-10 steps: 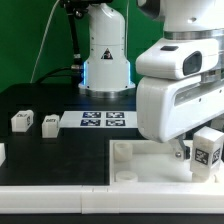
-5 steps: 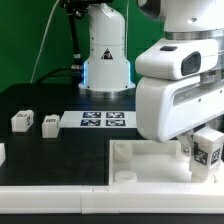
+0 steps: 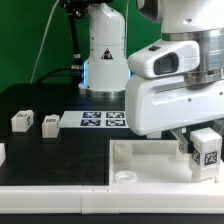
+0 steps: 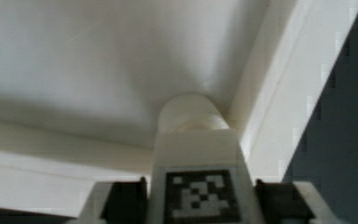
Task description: Assemble one leg
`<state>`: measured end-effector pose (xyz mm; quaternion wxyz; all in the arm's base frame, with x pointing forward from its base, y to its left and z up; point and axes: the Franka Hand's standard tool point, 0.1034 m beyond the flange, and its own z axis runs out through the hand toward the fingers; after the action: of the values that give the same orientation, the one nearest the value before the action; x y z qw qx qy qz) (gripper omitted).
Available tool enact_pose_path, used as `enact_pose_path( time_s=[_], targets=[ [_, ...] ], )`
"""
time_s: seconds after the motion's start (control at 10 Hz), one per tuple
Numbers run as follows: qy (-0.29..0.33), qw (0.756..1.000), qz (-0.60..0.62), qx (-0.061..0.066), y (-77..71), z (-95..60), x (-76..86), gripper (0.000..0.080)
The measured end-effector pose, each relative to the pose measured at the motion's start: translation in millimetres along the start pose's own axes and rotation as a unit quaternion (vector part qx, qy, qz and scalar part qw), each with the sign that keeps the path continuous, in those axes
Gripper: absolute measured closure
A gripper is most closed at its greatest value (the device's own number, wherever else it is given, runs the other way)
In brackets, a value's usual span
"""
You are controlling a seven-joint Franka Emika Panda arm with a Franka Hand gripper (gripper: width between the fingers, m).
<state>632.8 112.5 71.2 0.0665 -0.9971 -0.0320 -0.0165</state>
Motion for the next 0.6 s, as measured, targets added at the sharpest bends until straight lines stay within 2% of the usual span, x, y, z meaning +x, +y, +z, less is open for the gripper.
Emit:
enact_pose_path(
  time_s=[0.2,0.5,0.6],
  targets=[
    [0.011,0.992,0.124,0.005,-2.4,0.5,-3.3,0.0509],
    [0.012,0.965,0.262,0.011,-5.7,1.1,-4.4,0.0509],
    [0.009,0.949,0.315,0.016,-7.7,1.9,-4.8,0.0509]
  ],
)
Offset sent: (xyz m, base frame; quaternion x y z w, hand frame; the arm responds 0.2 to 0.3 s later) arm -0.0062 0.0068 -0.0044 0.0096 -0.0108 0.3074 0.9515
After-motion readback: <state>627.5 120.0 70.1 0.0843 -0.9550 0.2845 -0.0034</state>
